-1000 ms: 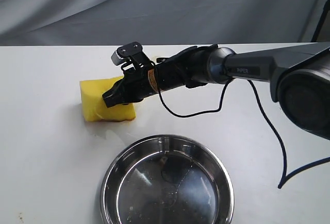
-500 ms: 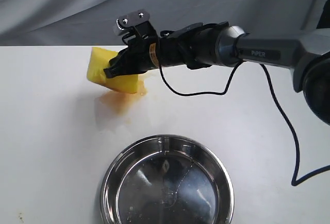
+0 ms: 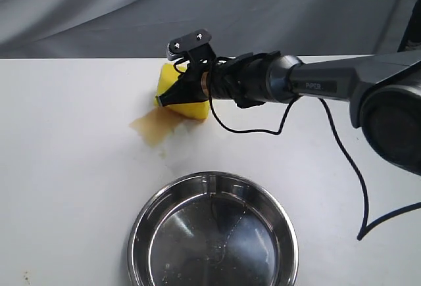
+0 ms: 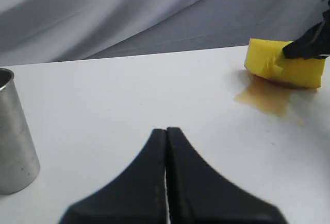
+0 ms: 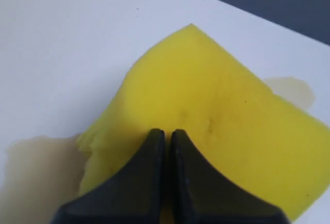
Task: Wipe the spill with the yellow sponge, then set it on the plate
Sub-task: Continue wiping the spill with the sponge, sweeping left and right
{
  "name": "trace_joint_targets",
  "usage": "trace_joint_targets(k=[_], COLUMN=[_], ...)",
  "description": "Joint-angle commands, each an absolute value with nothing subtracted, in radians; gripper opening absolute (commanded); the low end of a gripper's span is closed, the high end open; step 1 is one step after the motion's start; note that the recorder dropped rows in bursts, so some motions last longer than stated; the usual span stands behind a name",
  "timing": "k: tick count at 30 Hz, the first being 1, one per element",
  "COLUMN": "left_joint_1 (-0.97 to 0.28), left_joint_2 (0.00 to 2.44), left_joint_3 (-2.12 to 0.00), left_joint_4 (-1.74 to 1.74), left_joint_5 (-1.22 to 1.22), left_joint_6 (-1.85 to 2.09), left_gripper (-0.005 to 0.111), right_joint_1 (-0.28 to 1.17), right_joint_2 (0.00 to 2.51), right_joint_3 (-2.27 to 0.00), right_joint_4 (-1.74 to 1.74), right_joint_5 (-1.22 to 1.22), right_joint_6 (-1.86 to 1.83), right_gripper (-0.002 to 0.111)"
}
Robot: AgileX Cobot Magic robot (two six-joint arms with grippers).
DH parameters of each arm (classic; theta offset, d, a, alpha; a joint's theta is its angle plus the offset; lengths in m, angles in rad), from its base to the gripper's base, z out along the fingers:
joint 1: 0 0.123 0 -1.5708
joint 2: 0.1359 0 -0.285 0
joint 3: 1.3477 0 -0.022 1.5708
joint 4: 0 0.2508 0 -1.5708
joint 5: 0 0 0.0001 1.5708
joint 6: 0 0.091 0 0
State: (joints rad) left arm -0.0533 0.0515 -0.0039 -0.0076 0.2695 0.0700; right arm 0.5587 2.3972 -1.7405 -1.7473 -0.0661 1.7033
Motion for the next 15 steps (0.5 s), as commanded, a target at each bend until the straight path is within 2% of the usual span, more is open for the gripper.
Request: trace_joint_targets(k=[1,7,15], left_joint_1=[-0.058,-0.058,-0.058], left_joint_2=[0.047,0.047,0.047], left_joint_3=[0.0,0.0,0.0], left_joint_4=[-0.015,-0.015,-0.015], left_joint_5=[0.267,0.267,0.267], left_joint_6=[0.069,0.069,0.069], left_gripper=[0.0,0.0,0.0], right_joint_1=[0.557,0.557,0.557], right_joint_2=[2.422,2.422,2.422], right_joint_3=[-1.741,-1.741,-1.741], right_joint_4=[-1.744,-1.744,-1.744], right_joint_5=[-0.119,-0.461,-0.709], right_joint_6=[1.699,1.729,1.779], right_gripper=[0.001,0.001,0.001])
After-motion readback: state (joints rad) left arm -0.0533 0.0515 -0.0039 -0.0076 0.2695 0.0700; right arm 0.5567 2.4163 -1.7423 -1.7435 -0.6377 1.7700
